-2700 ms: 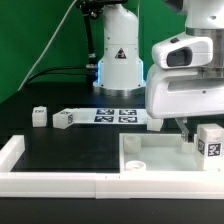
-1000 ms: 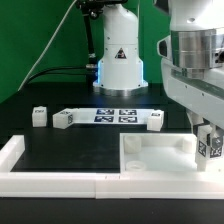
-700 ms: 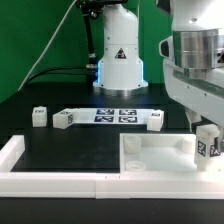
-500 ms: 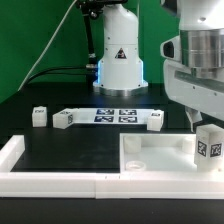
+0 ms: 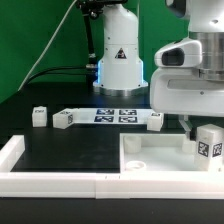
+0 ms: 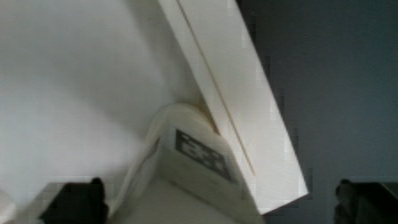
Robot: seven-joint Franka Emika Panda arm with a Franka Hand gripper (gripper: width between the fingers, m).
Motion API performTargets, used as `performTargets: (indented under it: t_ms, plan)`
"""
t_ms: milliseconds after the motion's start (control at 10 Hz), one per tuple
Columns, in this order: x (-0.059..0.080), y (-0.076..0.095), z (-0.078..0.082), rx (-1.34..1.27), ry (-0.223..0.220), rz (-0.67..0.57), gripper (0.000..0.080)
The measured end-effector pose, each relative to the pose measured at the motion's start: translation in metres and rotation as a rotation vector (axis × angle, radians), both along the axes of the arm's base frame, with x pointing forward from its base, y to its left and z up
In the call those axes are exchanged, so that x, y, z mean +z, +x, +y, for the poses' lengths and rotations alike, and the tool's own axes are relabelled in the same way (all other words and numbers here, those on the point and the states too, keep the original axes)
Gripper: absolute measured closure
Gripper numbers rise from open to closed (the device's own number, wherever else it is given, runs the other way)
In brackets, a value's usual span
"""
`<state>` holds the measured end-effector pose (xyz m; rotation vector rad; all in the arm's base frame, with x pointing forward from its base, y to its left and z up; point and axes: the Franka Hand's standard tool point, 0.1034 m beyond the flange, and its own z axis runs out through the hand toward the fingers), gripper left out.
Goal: Assemble one leg
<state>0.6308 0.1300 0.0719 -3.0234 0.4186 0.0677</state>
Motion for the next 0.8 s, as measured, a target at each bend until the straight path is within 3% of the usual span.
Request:
performTargets:
  t_ms: [600, 800]
  plan:
    - [-0.0002, 0.0011, -0.005, 0.666, -0.025, -0.056, 0.015]
    - [-0.0003, 0.0013, -0.0062, 0.754, -0.023, -0.061, 0.015]
